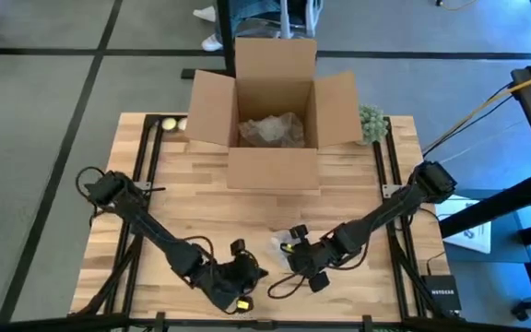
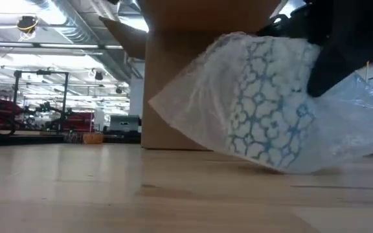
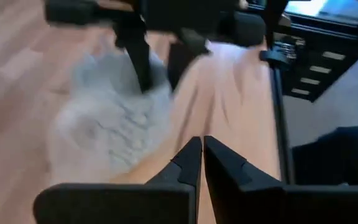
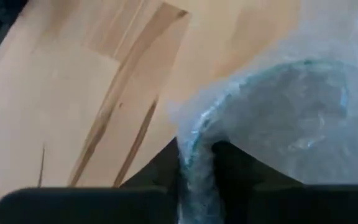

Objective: Wrap mug
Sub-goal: Wrap the mug with the bubble wrap

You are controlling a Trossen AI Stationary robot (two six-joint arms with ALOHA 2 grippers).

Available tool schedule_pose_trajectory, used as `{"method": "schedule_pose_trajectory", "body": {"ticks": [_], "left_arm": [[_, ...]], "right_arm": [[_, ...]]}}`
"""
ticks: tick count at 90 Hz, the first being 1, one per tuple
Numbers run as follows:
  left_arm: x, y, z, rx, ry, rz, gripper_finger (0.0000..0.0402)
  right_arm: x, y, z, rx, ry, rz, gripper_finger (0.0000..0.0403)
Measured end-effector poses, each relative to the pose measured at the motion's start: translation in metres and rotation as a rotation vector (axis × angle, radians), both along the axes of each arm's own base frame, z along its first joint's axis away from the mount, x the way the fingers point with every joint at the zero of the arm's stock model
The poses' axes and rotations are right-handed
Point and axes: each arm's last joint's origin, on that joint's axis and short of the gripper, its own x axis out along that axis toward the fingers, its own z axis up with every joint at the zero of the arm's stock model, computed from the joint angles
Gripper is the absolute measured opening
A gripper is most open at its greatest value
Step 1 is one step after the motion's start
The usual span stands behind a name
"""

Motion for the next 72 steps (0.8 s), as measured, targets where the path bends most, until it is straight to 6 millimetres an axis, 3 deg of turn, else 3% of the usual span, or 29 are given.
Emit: {"method": "schedule_pose_trajectory", "body": {"ticks": [23, 48, 62, 72], "left_arm": [[0.014, 0.021, 0.0, 0.008, 0.024, -0.01, 0.0], [0.019, 0.03, 0.001, 0.01, 0.024, 0.014, 0.0], [0.023, 0.038, 0.001, 0.004, 0.024, 0.041, 0.0], [0.03, 0.049, -0.002, 0.017, 0.033, 0.065, 0.0]], "right_arm": [[0.005, 0.003, 0.03, 0.006, 0.022, 0.0, 0.0149], [0.009, 0.005, 0.069, -0.023, 0.037, -0.015, 0.0158], [-0.001, 0.005, 0.091, -0.033, 0.129, -0.081, 0.0159], [-0.022, 0.011, 0.091, -0.088, 0.159, -0.077, 0.0159]]}}
